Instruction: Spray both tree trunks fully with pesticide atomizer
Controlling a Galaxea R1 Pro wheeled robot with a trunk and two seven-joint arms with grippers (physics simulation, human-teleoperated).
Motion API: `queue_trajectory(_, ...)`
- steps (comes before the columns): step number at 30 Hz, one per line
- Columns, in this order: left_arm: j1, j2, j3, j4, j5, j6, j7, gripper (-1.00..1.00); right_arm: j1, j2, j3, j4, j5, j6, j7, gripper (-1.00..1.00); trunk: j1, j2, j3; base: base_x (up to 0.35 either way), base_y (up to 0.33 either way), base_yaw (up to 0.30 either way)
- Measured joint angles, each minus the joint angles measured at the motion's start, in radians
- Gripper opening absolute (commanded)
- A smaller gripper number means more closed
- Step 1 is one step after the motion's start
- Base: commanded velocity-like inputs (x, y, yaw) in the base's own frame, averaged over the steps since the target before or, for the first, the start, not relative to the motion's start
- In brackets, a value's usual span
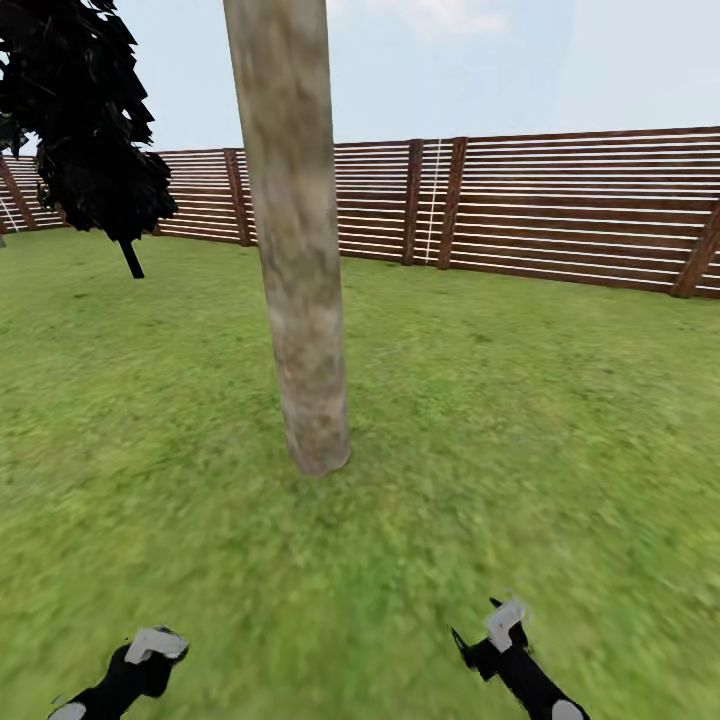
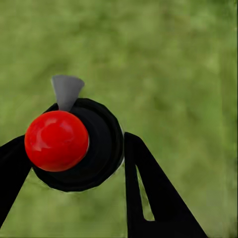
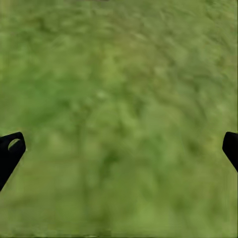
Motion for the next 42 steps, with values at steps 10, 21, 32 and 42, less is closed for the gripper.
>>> queue_trajectory(10, -0.219, 0.007, -0.024, -0.062, -0.45, 0.109, -0.651, -1.0, -0.2, 0.037, 0.009, -0.087, 0.306, 0.186, 0.614, 1.0, 0.0, 0.0, 0.0, 0.0, 0.0, 0.0)
queue_trajectory(21, -0.228, -0.111, -0.169, -0.061, -0.592, 0.117, -0.72, -1.0, -0.215, 0.123, 0.133, -0.086, 0.332, 0.184, 0.724, -1.0, 0.0, 0.0, 0.0, 0.0, 0.0, 0.0)
queue_trajectory(32, -0.229, -0.214, -0.203, -0.061, -0.604, 0.105, -0.713, -1.0, -0.217, 0.167, 0.153, -0.088, 0.333, 0.184, 0.73, -1.0, 0.0, 0.0, 0.0, 0.0, 0.0, 0.0)
queue_trajectory(42, -0.227, -0.288, -0.329, -0.059, -0.603, 0.103, -0.587, -1.0, -0.228, 0.198, 0.153, -0.089, 0.333, 0.184, 0.73, -1.0, 0.0, 0.0, 0.0, 0.0, 0.0, 0.0)
